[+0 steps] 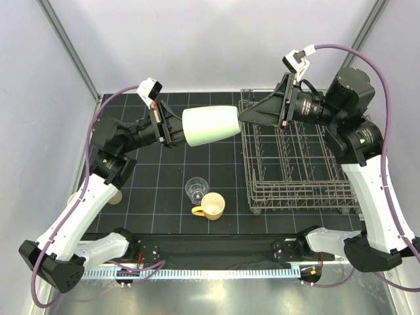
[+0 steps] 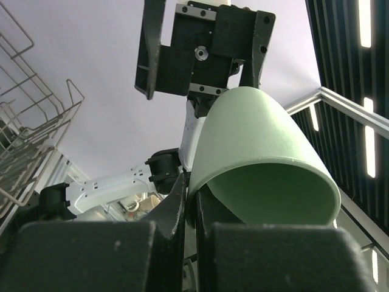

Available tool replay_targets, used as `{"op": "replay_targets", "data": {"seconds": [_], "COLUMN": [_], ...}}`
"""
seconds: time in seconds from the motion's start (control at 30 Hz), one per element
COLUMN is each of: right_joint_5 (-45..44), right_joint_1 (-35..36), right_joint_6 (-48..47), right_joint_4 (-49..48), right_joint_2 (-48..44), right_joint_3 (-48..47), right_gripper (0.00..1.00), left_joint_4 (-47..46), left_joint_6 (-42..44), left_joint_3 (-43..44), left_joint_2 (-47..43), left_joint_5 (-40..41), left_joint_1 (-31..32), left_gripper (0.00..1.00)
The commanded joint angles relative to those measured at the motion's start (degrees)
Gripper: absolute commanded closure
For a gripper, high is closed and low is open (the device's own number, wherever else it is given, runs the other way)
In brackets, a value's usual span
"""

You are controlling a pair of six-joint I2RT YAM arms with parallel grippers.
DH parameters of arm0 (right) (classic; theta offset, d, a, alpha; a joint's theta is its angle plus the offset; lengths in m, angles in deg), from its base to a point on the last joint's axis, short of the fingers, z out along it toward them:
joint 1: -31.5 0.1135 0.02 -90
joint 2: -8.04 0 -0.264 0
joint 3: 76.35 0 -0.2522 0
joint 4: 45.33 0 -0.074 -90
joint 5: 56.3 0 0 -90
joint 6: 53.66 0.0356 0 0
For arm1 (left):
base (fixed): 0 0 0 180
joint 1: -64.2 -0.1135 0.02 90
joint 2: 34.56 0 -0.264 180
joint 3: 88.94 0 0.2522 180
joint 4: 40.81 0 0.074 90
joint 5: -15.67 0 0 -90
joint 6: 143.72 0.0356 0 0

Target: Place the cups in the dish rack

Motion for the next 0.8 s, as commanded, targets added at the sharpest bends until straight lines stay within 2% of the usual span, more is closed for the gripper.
{"op": "replay_targets", "data": {"seconds": [0.0,0.5,0.77], "right_joint_5": [-0.17,2.65,1.59], "right_joint_1": [3.39,6.65,8.93], "right_joint_6": [2.34,-0.20,-1.26], "right_joint_4": [-4.95,-2.94,-2.41], "right_joint_2": [-0.06,0.38,3.72], "right_joint_3": [-3.01,-5.11,-8.10], "right_gripper": [0.05,0.04,0.11], "left_joint_4": [-1.69,-0.20,-0.11], "left_joint_6": [-0.41,-0.05,-0.23], "left_joint_3": [0.14,0.76,0.76], "left_joint_2": [-1.01,-0.48,-0.04], "left_joint_5": [-1.42,-2.47,-2.74], "left_joint_1": [0.36,0.36,0.36], "left_gripper": [1.00,0.99,0.99]}}
